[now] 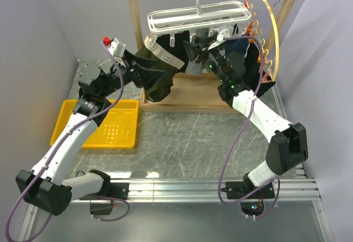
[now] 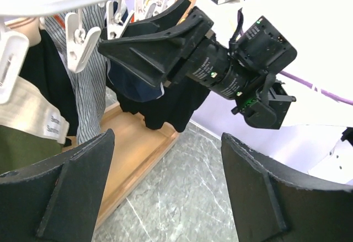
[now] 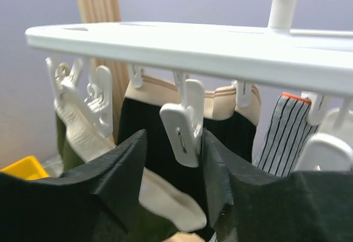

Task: Clip the underwear to the hanger

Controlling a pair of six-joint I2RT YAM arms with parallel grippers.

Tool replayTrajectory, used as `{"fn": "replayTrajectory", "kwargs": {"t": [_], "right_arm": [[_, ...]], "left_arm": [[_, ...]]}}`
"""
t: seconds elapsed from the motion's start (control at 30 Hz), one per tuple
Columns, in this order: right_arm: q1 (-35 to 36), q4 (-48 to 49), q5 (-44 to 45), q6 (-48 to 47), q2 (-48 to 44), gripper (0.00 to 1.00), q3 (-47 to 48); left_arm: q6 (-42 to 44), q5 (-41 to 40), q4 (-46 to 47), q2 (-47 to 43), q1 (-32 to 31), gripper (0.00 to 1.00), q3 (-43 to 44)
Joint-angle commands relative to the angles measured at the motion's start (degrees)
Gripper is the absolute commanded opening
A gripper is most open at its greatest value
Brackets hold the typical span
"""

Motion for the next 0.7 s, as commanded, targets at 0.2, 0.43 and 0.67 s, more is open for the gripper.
{"fn": "replayTrajectory", "kwargs": {"t": [0.2, 0.43, 0.67], "right_arm": [[0.4, 1.8, 0.3, -0.1, 0.5, 0.27, 4.2], [0.5, -3.8, -2.0, -0.8, -1.7, 0.01, 5.4], [1.4, -7.7, -1.9, -2.8, -4.9, 0.0, 4.8]], "left_arm": [[-1.8, -2.1, 2.7, 3.8, -0.2, 0.8, 6.8], [8.4, -9.0, -10.3, 11.3, -5.3, 0.72, 22.5], [8.7, -16.7, -13.1, 15.4, -9.5, 0.61, 27.2]]}}
